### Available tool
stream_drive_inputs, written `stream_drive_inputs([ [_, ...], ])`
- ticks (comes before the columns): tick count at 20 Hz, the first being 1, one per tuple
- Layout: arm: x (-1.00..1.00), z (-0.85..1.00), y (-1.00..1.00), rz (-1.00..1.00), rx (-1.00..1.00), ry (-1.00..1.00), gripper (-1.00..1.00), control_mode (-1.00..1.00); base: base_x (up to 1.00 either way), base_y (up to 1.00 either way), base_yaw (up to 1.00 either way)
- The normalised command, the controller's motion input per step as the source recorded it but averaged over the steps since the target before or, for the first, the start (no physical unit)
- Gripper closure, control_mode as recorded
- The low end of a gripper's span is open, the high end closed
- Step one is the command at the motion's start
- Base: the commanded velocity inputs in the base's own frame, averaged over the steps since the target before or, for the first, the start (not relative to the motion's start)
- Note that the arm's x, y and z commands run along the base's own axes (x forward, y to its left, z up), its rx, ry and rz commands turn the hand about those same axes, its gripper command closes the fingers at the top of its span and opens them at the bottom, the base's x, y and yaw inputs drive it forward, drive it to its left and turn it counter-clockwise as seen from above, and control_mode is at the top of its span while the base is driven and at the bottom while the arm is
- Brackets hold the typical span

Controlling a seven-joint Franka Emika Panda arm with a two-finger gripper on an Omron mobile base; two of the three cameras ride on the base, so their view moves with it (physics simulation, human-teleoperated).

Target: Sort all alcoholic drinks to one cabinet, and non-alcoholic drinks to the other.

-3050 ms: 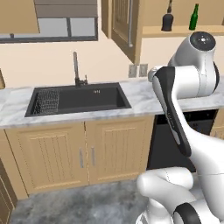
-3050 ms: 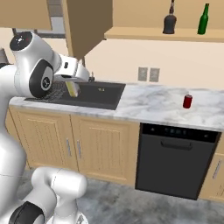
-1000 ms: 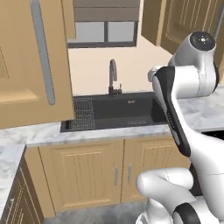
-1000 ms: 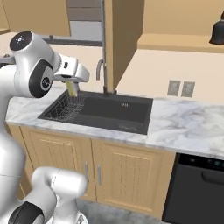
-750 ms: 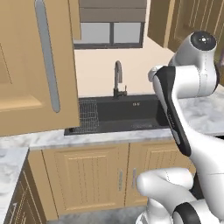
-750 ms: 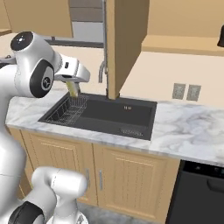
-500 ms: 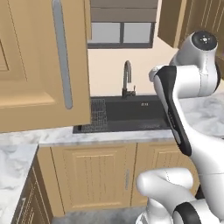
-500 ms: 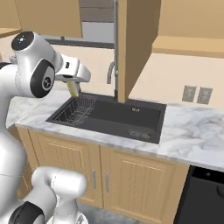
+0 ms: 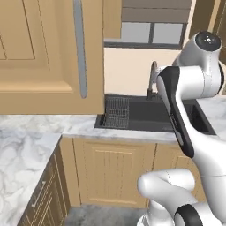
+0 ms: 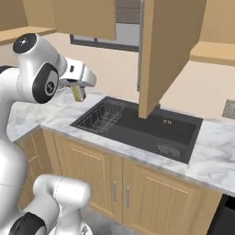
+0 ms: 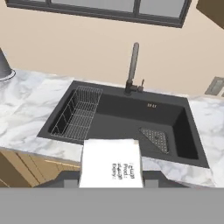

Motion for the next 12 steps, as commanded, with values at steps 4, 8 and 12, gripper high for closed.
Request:
stream_drive_inputs([
  [4,0.0,0.0,0.0,0.0,0.0,0.0,1.0,1.0,0.0,0.08,0.38],
  [8,0.0,0.0,0.0,0.0,0.0,0.0,1.0,1.0,0.0,0.01,0.37],
  [12,0.0,0.0,0.0,0.0,0.0,0.0,1.0,1.0,0.03,-0.01,0.33],
])
